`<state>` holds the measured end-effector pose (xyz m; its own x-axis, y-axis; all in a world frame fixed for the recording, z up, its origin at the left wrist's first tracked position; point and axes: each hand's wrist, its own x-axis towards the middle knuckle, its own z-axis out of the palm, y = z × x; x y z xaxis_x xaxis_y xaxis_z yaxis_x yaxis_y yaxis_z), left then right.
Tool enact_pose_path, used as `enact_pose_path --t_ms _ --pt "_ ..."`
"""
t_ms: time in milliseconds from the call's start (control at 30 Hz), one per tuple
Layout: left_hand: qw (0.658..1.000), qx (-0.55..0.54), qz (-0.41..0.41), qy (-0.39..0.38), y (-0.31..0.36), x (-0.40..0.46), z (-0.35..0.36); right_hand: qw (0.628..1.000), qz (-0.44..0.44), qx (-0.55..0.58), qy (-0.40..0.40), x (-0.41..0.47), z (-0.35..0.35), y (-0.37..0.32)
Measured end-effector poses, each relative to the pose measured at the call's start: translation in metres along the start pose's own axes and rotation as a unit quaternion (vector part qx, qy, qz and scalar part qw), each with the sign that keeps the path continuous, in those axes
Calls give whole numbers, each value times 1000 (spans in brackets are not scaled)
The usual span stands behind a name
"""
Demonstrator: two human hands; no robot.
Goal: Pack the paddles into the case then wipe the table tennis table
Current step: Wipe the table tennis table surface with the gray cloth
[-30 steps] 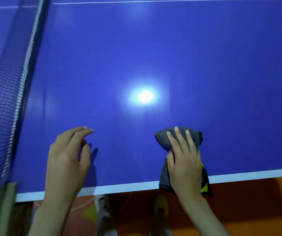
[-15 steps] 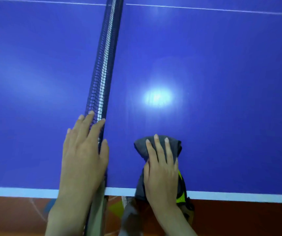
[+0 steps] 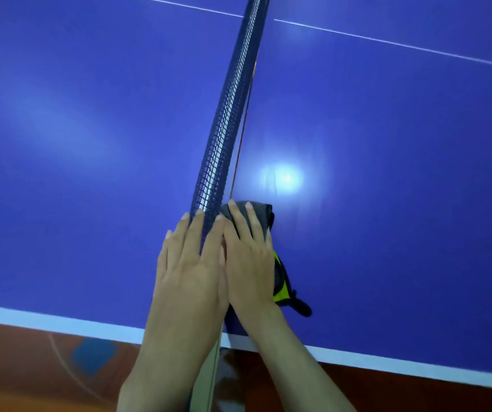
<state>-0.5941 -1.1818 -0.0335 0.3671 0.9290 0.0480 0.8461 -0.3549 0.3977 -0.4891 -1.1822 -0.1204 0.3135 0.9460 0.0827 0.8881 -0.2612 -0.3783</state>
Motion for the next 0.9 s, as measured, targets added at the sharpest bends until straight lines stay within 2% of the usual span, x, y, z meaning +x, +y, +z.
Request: enact_pose_path --t_ms 133,333,600,900 --pt "1000 3 12 -6 5 5 4 1000 -5 -3 7 -3 -3 6" --pt "991 63 118 -21 24 19 21 1000 13 -4 6 -7 -24 50" --pt "974 118 178 -79 100 40 55 998 64 -5 5 -18 -82 174" --pt "980 54 161 -104 208 58 133 992 120 -25 15 -35 -152 342"
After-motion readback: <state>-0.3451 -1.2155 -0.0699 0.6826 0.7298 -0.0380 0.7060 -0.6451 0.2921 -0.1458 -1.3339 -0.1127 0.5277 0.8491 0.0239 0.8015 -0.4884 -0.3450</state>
